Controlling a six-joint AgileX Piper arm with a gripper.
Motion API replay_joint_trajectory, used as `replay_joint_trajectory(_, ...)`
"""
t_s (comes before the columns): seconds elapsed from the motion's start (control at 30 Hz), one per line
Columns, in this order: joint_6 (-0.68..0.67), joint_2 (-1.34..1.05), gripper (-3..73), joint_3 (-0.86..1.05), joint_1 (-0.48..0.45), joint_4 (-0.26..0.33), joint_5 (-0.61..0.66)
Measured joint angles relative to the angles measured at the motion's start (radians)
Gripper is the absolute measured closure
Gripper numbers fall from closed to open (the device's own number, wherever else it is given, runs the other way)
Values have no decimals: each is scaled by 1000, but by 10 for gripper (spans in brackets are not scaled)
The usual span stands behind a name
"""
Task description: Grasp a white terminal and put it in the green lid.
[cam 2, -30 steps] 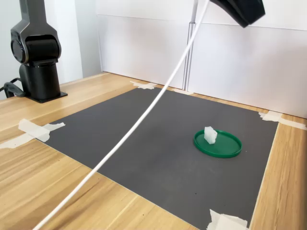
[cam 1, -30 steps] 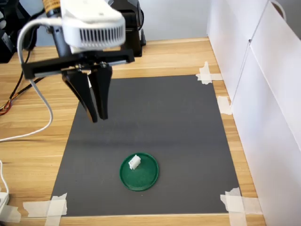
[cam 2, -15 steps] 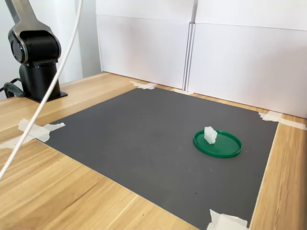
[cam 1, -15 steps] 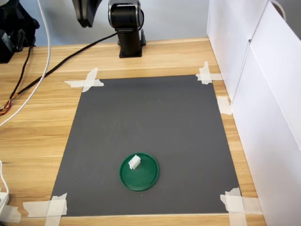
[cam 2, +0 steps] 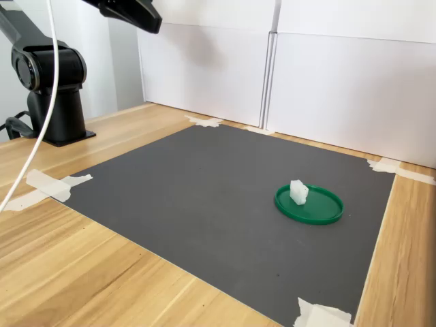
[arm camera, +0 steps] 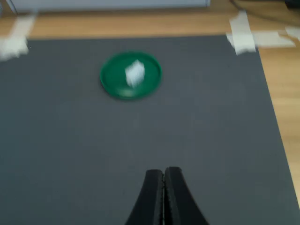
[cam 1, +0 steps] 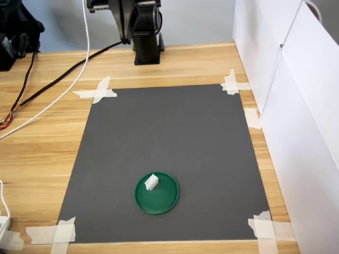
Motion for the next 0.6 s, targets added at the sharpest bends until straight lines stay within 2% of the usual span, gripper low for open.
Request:
replay_joint_trajectory(0.2,1,-168,716,84,0,-13,62)
replay_joint_trajectory(0.6,1,-299,716,241,0,-13,62)
